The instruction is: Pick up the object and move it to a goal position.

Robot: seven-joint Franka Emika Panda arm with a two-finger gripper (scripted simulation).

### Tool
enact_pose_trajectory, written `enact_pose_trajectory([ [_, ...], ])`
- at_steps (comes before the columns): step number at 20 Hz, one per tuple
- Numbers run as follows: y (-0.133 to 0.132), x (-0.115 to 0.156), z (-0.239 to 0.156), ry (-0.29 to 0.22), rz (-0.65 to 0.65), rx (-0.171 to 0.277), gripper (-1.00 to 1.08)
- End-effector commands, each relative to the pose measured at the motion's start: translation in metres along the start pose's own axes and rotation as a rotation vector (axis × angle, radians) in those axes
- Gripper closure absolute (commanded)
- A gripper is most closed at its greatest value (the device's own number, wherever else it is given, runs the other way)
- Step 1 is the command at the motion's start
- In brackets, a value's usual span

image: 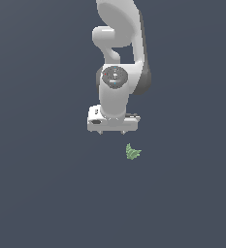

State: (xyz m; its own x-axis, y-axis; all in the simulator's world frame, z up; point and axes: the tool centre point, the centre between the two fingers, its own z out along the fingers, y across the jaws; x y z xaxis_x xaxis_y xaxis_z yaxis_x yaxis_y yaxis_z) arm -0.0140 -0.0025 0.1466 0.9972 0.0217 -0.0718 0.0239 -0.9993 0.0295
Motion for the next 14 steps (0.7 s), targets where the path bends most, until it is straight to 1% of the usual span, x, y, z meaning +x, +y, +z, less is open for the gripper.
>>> enact_pose_trajectory([
  [1, -0.002, 0.001, 0.001, 0.001, -0.015, 0.000, -0.92],
  [8, -0.012, 0.007, 0.007, 0.008, -0.121, -0.003, -0.92],
  [14, -0.027, 0.016, 0.015, 0.019, -0.279, -0.006, -0.92],
])
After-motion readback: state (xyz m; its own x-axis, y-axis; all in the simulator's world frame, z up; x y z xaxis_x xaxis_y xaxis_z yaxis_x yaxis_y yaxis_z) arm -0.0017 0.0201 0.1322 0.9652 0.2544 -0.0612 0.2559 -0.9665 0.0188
